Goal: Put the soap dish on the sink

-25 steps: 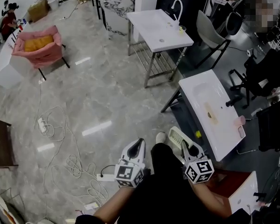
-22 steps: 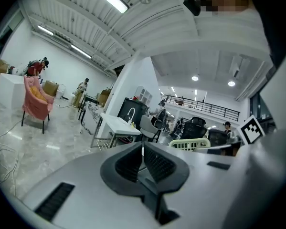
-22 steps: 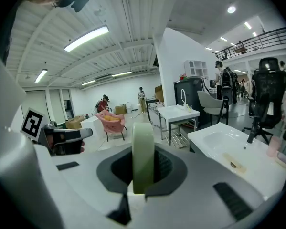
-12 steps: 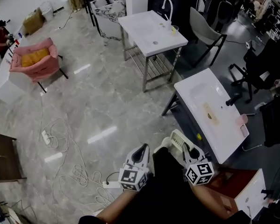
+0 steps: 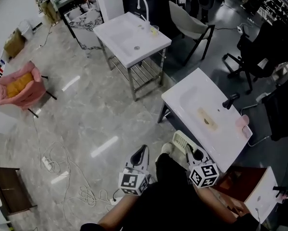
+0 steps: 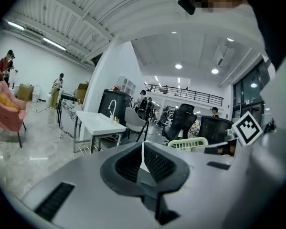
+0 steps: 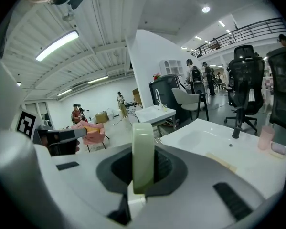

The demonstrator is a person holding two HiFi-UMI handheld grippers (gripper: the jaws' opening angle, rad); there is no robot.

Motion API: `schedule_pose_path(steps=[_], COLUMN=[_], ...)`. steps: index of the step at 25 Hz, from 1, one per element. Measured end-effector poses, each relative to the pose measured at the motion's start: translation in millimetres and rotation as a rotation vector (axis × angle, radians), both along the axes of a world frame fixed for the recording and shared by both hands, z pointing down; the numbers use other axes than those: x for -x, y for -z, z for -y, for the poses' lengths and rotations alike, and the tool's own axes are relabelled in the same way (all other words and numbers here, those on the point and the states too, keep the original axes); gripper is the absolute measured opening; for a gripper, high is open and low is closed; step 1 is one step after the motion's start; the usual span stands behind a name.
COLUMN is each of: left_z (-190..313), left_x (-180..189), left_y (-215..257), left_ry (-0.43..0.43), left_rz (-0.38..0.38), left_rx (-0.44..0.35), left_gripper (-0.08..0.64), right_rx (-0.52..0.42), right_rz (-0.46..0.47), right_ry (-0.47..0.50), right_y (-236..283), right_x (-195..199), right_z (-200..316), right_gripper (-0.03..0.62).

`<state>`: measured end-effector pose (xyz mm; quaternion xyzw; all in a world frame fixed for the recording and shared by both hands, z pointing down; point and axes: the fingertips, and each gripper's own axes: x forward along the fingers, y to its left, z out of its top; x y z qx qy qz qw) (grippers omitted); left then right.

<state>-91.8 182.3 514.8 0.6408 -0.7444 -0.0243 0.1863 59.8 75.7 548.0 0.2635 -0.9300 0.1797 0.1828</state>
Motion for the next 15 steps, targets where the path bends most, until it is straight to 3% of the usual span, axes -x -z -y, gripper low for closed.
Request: schedule_pose_path(steps=[6, 10, 15], left_z=[57.1, 91.5, 143.1], left_x=[36.0, 45.2, 51.4], left_y=[-1.8, -9.1, 4.6], left_ry=[0.029, 0.022, 0.000], left_rz=[0.009, 0.005, 0.009], left_rx=[0.016, 0.055, 0.046], left_gripper=[0.018, 0.018, 0.018], right_rx=[-0.086, -0.036, 0.018], right_rz=[-0.054, -0.022, -0.022], right_ry=[0.038, 0.025, 0.016], right_y=[-4.7, -5.9, -5.6], right_x=[27.6, 40.5, 42.1], right_z=[57.5, 87.0, 124.0], right_gripper=[0.020, 0.020, 0.020])
